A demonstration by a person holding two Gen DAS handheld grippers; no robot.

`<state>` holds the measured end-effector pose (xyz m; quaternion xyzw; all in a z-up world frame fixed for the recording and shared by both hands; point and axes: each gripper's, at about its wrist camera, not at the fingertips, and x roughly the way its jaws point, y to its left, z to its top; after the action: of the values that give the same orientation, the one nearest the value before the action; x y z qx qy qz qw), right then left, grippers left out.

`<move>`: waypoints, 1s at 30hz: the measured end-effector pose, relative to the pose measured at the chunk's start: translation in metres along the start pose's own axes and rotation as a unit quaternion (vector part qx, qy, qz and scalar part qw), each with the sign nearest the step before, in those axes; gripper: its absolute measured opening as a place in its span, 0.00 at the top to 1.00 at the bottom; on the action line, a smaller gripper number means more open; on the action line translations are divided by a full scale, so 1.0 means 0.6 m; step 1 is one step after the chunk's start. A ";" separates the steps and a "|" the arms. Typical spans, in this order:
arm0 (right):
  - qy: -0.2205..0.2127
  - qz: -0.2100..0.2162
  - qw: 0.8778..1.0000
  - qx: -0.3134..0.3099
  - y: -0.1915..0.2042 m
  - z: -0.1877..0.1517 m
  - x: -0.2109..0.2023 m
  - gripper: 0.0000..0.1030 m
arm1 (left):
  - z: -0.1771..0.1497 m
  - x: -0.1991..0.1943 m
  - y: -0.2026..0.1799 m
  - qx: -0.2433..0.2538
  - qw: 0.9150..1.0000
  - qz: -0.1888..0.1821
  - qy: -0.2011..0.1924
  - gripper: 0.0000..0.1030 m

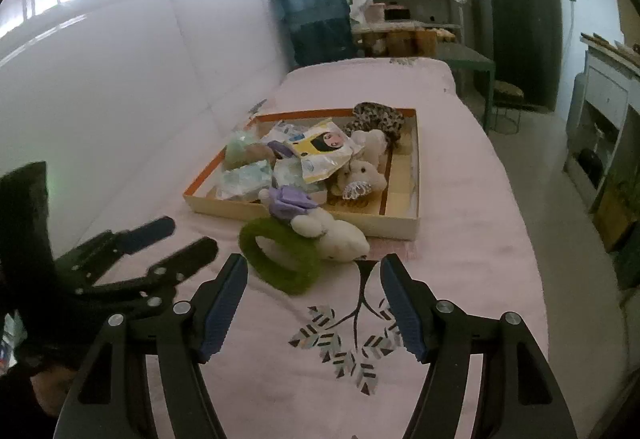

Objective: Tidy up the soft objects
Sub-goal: 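Grasp the green fuzzy ring with the left gripper while the right gripper grasps the white bunny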

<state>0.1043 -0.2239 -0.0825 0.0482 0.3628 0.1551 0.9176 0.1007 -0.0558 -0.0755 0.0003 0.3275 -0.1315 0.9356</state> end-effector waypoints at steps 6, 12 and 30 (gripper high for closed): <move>0.010 0.001 1.000 0.007 -0.011 0.000 0.025 0.31 | -0.007 0.057 0.003 0.002 0.999 -0.004 0.036 0.42; 0.021 0.001 1.000 0.012 -0.022 0.003 0.052 0.31 | -0.009 0.099 0.013 -0.013 0.997 -0.015 0.069 0.51; 0.050 0.018 0.999 -0.001 -0.025 0.020 0.132 0.31 | 0.004 0.061 0.050 -0.037 0.998 -0.027 0.032 0.87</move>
<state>0.1704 -0.2123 -0.1283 0.0460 0.4075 0.1744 0.8952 0.1370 -0.0359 -0.0983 -0.0388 0.3619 -0.1444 0.9202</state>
